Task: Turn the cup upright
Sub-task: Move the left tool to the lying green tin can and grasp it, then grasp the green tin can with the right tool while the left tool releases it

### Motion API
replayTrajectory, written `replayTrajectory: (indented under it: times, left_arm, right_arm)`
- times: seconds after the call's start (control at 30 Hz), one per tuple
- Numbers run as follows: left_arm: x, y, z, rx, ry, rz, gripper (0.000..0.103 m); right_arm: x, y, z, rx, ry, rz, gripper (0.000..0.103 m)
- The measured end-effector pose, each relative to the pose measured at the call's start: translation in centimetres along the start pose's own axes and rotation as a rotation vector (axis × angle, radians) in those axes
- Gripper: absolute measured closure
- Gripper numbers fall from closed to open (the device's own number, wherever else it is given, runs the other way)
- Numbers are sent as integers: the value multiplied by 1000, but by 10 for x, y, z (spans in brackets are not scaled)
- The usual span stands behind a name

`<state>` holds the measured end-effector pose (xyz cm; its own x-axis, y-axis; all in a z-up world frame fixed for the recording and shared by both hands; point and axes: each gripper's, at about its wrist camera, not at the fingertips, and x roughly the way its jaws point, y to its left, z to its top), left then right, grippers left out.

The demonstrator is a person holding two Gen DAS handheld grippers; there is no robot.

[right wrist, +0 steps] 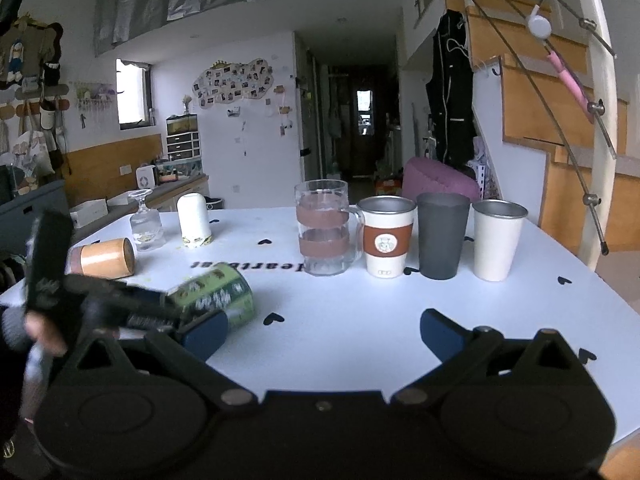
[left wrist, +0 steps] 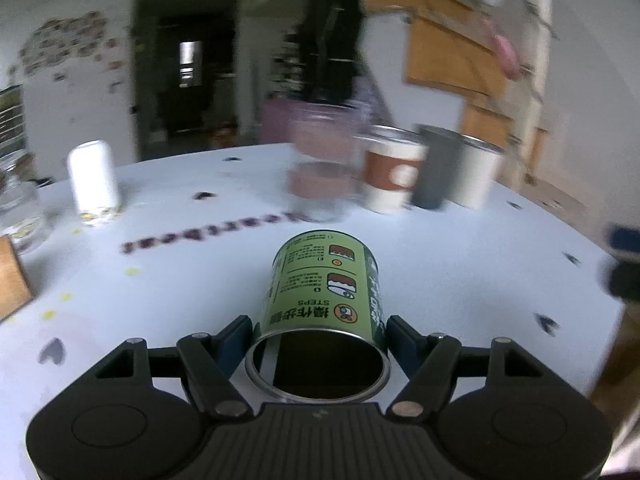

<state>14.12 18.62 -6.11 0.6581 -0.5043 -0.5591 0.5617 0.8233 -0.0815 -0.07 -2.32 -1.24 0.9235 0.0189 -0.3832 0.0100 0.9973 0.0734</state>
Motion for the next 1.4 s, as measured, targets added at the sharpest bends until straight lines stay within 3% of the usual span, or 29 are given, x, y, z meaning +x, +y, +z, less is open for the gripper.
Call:
replayTrajectory:
  times: [0.23,0.37,0.43,0.5,0.7,1.1,1.4]
  left_arm:
    - [-23,-52,-21,125,11,-142,29]
    - [-31,-70,-30,170,1,-178,29]
    - [-31,-73,-32,173,-1,-166,25]
    - [-32,-73,-34,165,1,-145,15]
    - [-38,-63,-41,127,-2,-100,11]
    - [-36,-22,-43,-43,1,18,11]
    - [-28,-5,-33,-116,-12,85,11]
  right_arm:
    - [11,-1,5,6,24,0,0]
    - [35,-6,13,27,65,9,0]
    - [55,-7,17,41,109,12,0]
    - [76,-6,19,47,156,34,0]
    - [115,4,9,27,278,24,0]
    - [86,-39,-8,126,304,-44,0]
    - [68,-38,-25,165,346,20,0]
